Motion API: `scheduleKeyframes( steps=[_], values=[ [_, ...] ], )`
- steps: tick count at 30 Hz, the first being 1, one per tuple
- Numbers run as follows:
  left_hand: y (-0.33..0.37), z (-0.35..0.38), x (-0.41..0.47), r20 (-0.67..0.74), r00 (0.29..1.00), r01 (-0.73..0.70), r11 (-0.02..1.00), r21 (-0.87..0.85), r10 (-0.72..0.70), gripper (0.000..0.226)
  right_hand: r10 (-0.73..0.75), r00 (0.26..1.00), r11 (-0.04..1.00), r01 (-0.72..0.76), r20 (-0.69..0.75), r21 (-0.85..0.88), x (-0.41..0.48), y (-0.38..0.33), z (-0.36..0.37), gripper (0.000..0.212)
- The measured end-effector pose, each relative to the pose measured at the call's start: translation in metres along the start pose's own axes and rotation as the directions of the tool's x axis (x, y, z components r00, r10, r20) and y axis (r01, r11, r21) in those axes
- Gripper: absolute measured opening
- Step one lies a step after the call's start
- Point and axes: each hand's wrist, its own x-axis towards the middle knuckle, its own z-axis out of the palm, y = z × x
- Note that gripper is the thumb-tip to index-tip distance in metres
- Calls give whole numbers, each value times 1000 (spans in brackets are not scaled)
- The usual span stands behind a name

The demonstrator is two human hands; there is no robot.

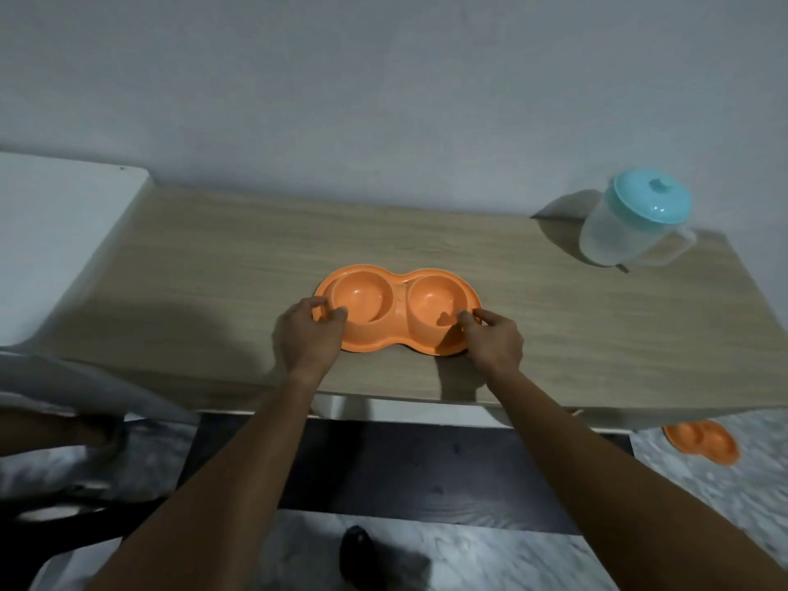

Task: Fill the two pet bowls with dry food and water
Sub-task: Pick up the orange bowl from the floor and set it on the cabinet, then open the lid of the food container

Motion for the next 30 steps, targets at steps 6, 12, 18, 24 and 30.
scheduleKeyframes(
  steps=[6,12,18,24,30],
  values=[
    [-5,0,3,40,999,-38,999,7,37,48,-44,998,999,44,-42,-6,-3,5,7,58],
    [-12,-8,-20,6,999,-52,998,30,52,52,-105,994,994,105,-25,23,-20,17,4,65],
    [-50,-19,-85,-98,985,-140,990,0,139,38,-302,953,952,303,-18,41,-91,59,2,20],
    [-115,0,-143,-114,976,-183,983,32,185,22,-281,943,957,288,178,-15,-127,145,30,10],
    [-154,15,-150,38,995,-93,995,45,92,17,-171,947,978,196,270,-71,-126,189,54,9]
  ],
)
